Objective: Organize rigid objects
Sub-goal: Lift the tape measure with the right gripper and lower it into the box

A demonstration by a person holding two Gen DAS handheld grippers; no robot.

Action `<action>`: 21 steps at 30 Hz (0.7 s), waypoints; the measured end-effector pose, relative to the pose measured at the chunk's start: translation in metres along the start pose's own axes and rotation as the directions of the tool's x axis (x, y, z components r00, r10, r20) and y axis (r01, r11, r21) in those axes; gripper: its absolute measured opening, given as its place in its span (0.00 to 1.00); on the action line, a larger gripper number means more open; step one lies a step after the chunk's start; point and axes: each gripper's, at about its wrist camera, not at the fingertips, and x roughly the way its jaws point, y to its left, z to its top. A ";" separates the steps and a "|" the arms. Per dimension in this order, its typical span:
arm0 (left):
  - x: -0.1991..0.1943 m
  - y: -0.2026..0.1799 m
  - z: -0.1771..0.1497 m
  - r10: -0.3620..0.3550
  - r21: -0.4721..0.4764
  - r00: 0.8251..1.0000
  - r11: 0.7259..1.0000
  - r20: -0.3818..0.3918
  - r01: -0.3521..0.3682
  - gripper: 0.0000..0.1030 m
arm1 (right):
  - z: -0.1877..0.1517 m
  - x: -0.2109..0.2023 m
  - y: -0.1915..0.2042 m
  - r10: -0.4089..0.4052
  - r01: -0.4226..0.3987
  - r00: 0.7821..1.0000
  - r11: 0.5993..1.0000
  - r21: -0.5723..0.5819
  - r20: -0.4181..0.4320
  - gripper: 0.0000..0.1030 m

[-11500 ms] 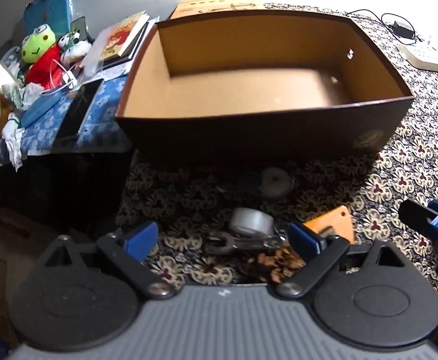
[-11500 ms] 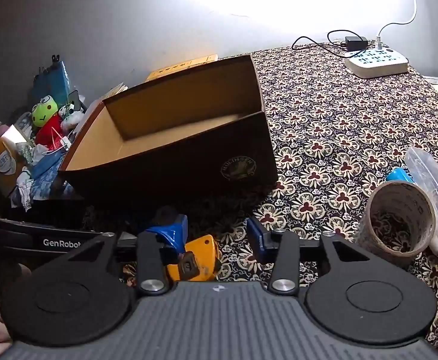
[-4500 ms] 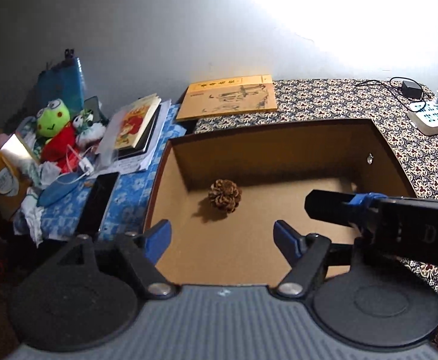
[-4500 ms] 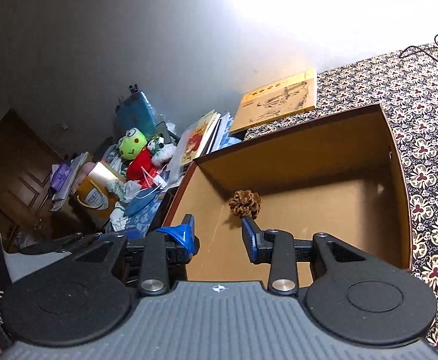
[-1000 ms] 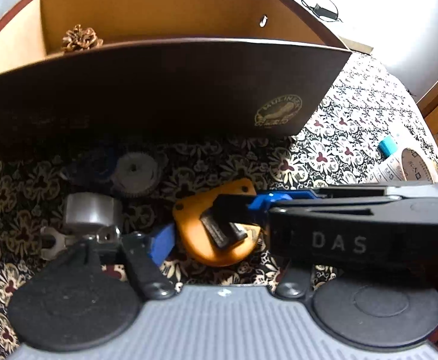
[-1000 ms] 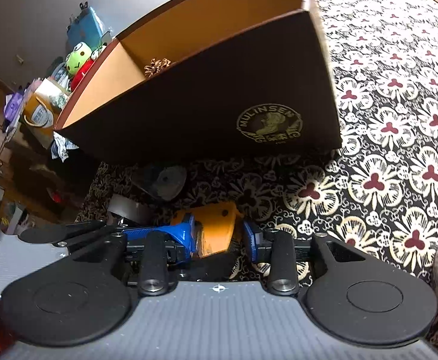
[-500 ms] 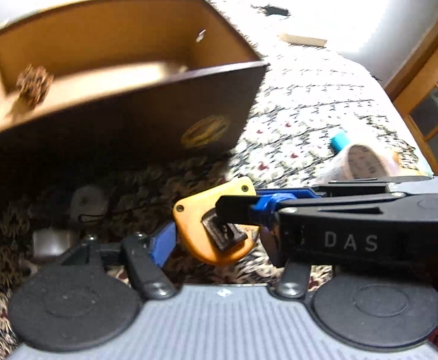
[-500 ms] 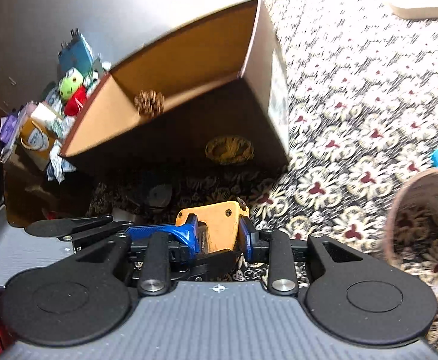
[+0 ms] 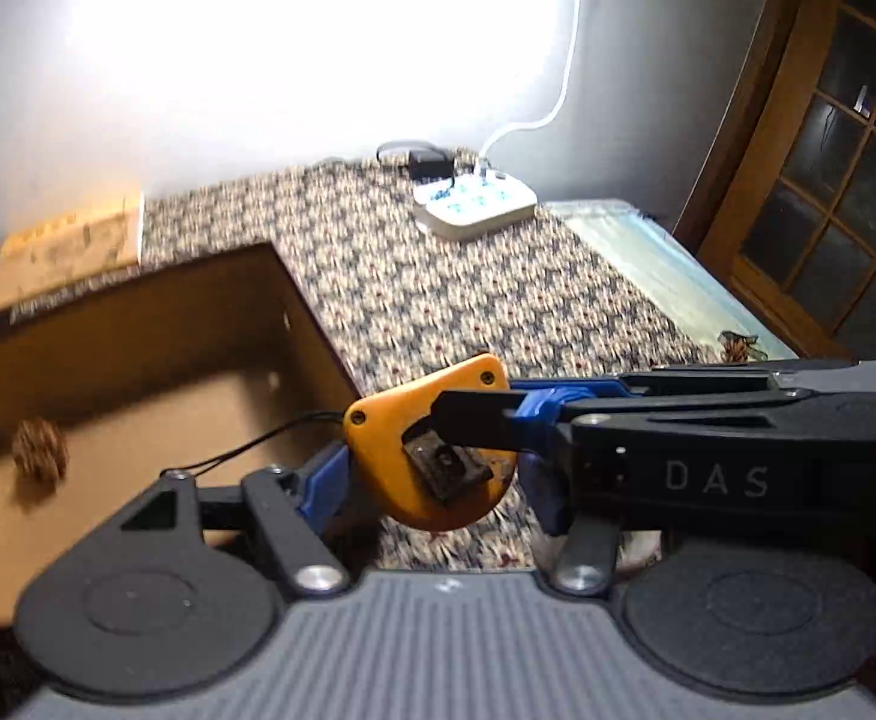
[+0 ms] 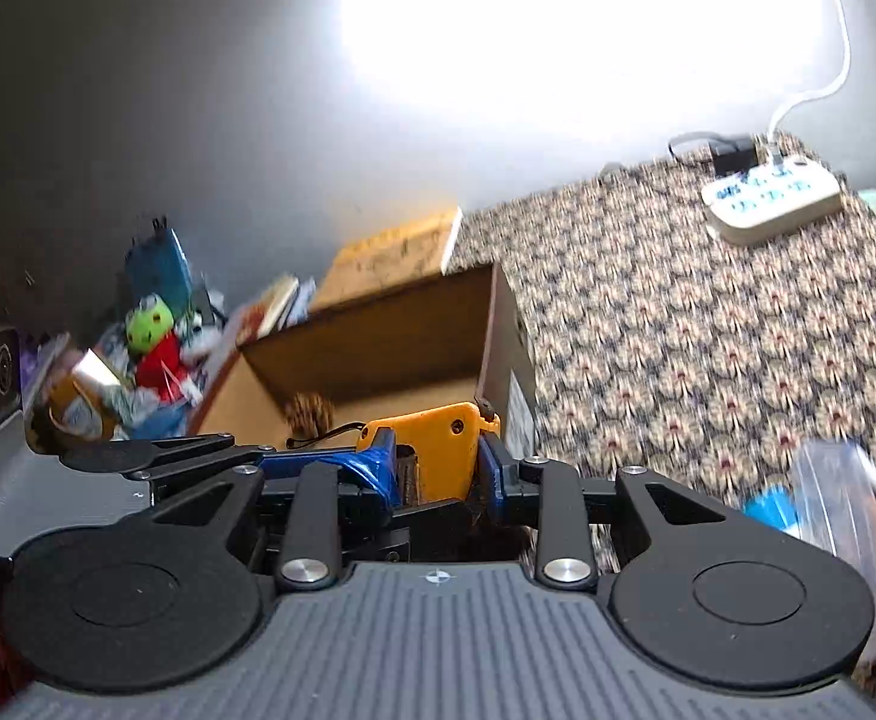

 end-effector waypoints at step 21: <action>0.076 0.190 0.044 0.049 -0.047 0.976 0.997 -0.212 -0.061 0.52 | 0.056 0.181 0.041 0.057 -0.045 0.979 0.997 0.065 -0.194 0.12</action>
